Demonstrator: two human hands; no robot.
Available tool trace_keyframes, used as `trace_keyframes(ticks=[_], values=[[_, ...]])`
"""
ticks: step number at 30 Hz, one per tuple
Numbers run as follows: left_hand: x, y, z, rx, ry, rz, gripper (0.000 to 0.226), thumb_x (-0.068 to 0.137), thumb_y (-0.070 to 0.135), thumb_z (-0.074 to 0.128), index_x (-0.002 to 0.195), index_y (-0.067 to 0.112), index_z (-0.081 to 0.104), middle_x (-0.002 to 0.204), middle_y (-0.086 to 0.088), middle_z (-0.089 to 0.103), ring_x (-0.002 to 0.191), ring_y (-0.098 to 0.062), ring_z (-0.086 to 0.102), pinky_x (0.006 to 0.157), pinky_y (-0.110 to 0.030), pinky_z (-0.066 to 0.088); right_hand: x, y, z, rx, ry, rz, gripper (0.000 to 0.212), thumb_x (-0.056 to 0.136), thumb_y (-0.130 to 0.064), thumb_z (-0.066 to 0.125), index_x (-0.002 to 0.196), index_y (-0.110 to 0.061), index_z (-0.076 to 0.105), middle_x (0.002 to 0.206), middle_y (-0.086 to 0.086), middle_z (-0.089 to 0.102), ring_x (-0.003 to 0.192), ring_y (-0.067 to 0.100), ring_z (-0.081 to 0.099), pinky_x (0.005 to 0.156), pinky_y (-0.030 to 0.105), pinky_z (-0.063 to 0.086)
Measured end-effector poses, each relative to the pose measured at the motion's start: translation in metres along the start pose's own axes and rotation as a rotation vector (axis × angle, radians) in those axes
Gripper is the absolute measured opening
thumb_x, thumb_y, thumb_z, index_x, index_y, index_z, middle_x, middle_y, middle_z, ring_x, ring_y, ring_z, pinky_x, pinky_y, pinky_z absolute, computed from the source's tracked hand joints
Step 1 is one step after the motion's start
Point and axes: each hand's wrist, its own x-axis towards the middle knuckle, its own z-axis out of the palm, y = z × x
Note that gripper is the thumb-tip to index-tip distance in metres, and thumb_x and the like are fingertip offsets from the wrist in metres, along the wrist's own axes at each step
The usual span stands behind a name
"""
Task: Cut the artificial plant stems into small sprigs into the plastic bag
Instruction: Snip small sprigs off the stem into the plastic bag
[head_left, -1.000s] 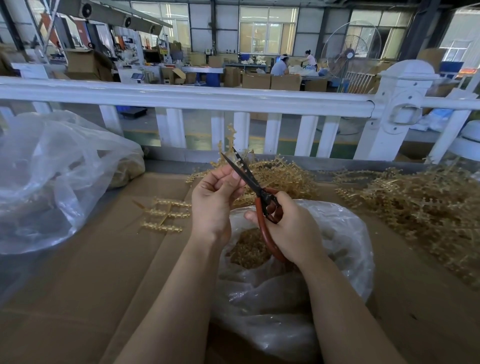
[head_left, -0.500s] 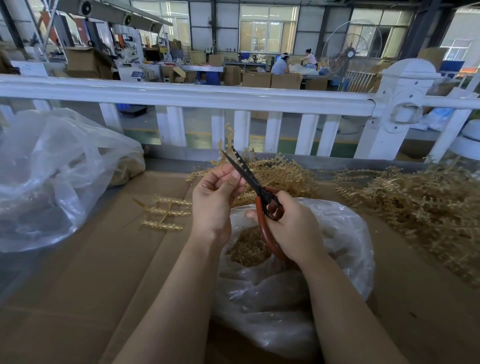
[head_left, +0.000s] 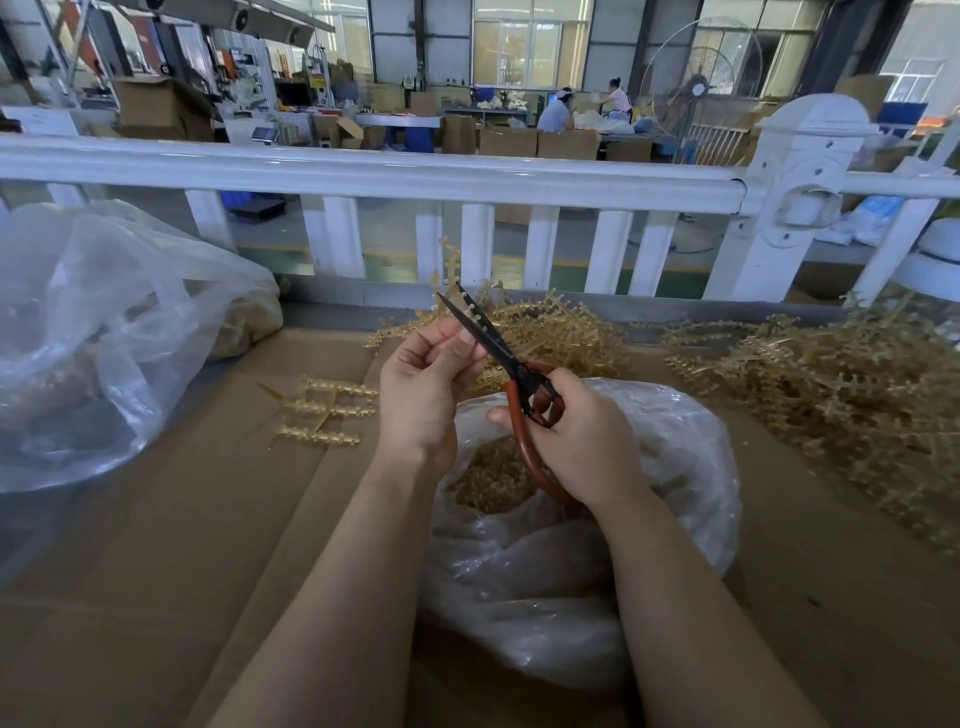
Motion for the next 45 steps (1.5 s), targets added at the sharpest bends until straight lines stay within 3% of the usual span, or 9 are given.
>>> trace_keyframes(ticks=[19, 23, 26, 30, 32, 41, 45], values=[[-0.004, 0.007, -0.002, 0.019, -0.076, -0.018, 0.006, 0.091, 0.002, 0.063, 0.092, 0.006, 0.068, 0.076, 0.001, 0.073, 0.069, -0.007, 0.068, 0.070, -0.018, 0.057, -0.002, -0.004, -0.003, 0.002, 0.043, -0.048, 0.052, 0.073, -0.078, 0.062, 0.086, -0.027, 0.055, 0.071, -0.016, 0.056, 0.066, -0.002, 0.055, 0.053, 0.011, 0.032], [-0.004, 0.009, 0.001, 0.025, -0.081, -0.008, 0.006, 0.092, 0.001, 0.063, 0.091, 0.006, 0.066, 0.074, 0.001, 0.073, 0.067, -0.007, 0.068, 0.067, -0.018, 0.057, -0.001, -0.005, -0.004, -0.011, 0.068, -0.058, 0.063, 0.071, -0.084, 0.053, 0.088, -0.023, 0.058, 0.070, -0.014, 0.058, 0.064, 0.000, 0.056, 0.052, 0.015, 0.034], [-0.005, 0.011, 0.002, 0.038, -0.077, -0.014, 0.007, 0.092, 0.001, 0.063, 0.089, 0.007, 0.066, 0.073, 0.001, 0.072, 0.066, -0.007, 0.068, 0.066, -0.019, 0.057, -0.001, -0.005, -0.006, -0.033, 0.062, -0.058, 0.056, 0.073, -0.080, 0.059, 0.086, -0.025, 0.055, 0.069, -0.016, 0.056, 0.063, -0.001, 0.054, 0.052, 0.015, 0.033], [-0.004, 0.016, 0.008, 0.044, -0.062, -0.020, 0.009, 0.093, 0.003, 0.063, 0.088, 0.009, 0.066, 0.073, 0.001, 0.071, 0.067, -0.007, 0.067, 0.065, -0.020, 0.056, 0.005, -0.009, -0.011, -0.054, 0.039, -0.029, 0.062, 0.073, -0.082, 0.058, 0.093, -0.023, 0.060, 0.075, -0.012, 0.064, 0.068, 0.005, 0.060, 0.059, 0.026, 0.050], [-0.005, 0.019, 0.013, 0.041, -0.063, -0.028, 0.011, 0.094, 0.005, 0.062, 0.087, 0.010, 0.067, 0.073, 0.001, 0.071, 0.068, -0.007, 0.067, 0.066, -0.020, 0.056, 0.008, -0.012, -0.016, -0.060, 0.032, -0.018, 0.066, 0.071, -0.086, 0.055, 0.098, -0.026, 0.061, 0.081, -0.012, 0.067, 0.071, 0.005, 0.062, 0.062, 0.024, 0.053], [-0.001, 0.020, 0.025, -0.037, 0.005, -0.364, 0.021, 0.103, 0.006, 0.046, 0.090, 0.007, 0.061, 0.075, -0.004, 0.063, 0.062, -0.009, 0.060, 0.061, -0.024, 0.054, 0.013, -0.009, -0.022, -0.092, -0.073, 0.031, 0.065, 0.066, -0.091, 0.048, 0.092, -0.032, 0.059, 0.073, -0.018, 0.061, 0.070, 0.002, 0.059, 0.058, 0.026, 0.044], [-0.004, 0.014, 0.018, 0.028, 0.005, -0.479, 0.023, 0.104, 0.013, 0.045, 0.086, 0.014, 0.060, 0.077, 0.000, 0.060, 0.067, -0.008, 0.058, 0.063, -0.033, 0.053, 0.010, -0.002, -0.025, -0.135, -0.133, 0.023, 0.061, 0.071, -0.087, 0.053, 0.079, -0.027, 0.057, 0.068, -0.009, 0.062, 0.062, 0.006, 0.059, 0.051, 0.026, 0.040]])
